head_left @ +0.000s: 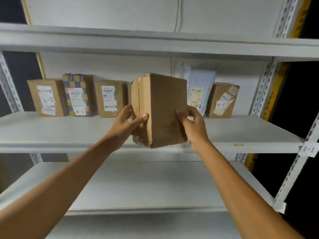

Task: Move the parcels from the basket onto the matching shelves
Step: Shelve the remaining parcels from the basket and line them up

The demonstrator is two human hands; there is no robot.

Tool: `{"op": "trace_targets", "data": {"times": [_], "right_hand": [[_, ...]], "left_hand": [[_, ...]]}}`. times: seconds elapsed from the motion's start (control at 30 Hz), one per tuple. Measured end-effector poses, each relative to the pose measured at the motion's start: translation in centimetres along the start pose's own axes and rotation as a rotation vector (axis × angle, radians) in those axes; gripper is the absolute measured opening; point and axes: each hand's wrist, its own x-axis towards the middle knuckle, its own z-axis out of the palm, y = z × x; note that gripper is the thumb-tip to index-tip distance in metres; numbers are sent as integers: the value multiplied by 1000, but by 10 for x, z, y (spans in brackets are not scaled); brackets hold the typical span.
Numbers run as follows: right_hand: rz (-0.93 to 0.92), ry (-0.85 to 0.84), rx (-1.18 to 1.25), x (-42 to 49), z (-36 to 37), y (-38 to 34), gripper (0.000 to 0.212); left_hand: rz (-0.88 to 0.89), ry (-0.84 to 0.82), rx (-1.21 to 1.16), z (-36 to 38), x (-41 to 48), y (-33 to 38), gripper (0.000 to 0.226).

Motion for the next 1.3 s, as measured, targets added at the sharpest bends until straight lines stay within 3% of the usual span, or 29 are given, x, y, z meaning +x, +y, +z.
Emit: {"op": "trace_targets", "data": {"times": [0.1, 0.2, 0.27, 0.43, 0.53, 0.67, 0.8, 0.9, 1.13, 1.3], "right_hand": [[-100, -118, -54, 0, 20, -10, 55], [-67, -214, -127, 0, 45, -14, 103], [-61, -250, -131, 0, 58, -14, 113], [-55, -160, 86, 6, 69, -12, 92], [23, -246, 178, 3, 73, -13, 98], [85, -319, 195, -5, 85, -9, 99], [96, -340, 154, -2, 100, -11, 87], [110, -355, 191, 3, 109, -10, 78], [17, -295, 93, 14, 124, -11, 44], [-75, -235, -80, 11, 139, -8, 58]], "left_hand": [[47, 69, -7, -6, -6, -2, 51], [69, 131, 40, -10, -6, 7, 45], [71, 150, 87, -18, -2, 12, 46], [4, 36, 3, -56, 3, 8, 54], [-152, -28, -115, -69, 4, -7, 57], [-231, -124, -135, -75, 1, -31, 75], [-285, -160, -136, -89, -1, -33, 39], [-236, -341, -245, -110, 4, -43, 52], [-277, -107, -187, -129, 15, -44, 81], [-220, 48, -105, -140, 14, -45, 89]]}}
